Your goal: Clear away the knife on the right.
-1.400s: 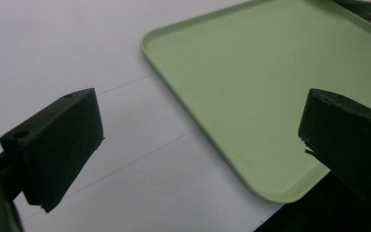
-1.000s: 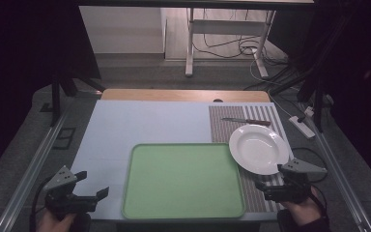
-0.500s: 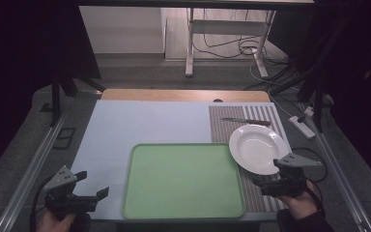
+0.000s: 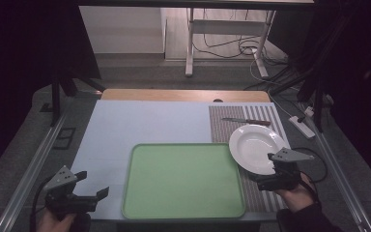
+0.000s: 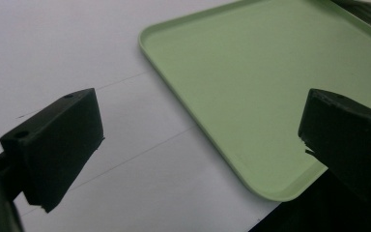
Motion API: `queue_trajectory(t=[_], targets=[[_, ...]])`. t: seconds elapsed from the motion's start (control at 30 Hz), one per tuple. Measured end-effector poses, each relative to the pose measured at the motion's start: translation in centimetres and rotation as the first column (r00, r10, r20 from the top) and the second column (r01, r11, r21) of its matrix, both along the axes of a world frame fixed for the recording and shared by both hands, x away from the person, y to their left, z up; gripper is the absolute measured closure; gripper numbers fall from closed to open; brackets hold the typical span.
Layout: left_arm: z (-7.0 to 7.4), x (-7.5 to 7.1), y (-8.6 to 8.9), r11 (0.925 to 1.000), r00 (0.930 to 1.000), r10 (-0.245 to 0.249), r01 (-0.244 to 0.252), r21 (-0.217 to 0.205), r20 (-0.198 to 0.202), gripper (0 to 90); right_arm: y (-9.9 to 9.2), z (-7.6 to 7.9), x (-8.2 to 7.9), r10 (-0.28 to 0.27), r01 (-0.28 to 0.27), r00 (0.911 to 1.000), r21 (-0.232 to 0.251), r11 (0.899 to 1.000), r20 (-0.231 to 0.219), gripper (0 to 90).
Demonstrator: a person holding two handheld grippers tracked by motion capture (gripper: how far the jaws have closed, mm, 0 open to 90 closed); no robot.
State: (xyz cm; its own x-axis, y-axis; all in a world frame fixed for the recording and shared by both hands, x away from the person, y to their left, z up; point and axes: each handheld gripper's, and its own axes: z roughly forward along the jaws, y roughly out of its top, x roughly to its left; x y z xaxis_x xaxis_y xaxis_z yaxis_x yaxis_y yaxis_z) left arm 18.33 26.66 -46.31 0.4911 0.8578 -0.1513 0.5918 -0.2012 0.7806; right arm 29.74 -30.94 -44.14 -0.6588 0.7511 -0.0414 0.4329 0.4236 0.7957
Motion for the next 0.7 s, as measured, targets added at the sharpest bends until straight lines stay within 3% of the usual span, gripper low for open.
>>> queue_trajectory(t=[0.23,0.43,0.7], targets=[[0.0,0.0,0.0,1.0,1.0,0.0,0.0,0.0,0.0,2.0,0.2,-0.1,1.1,-0.001,0.001,0.9998,0.007,1.0,-0.019,0.3],[0.0,0.0,0.0,1.0,1.0,0.0,0.0,-0.001,0.0,2.0,0.2,0.1,2.4,-0.012,0.014,0.9975,0.032,0.999,-0.07,0.3],[0.0,0.0,0.0,1.0,1.0,0.0,0.0,0.0,0.0,2.0,0.2,-0.3,4.1,-0.017,0.015,0.9957,-0.019,1.0,-0.091,0.2]])
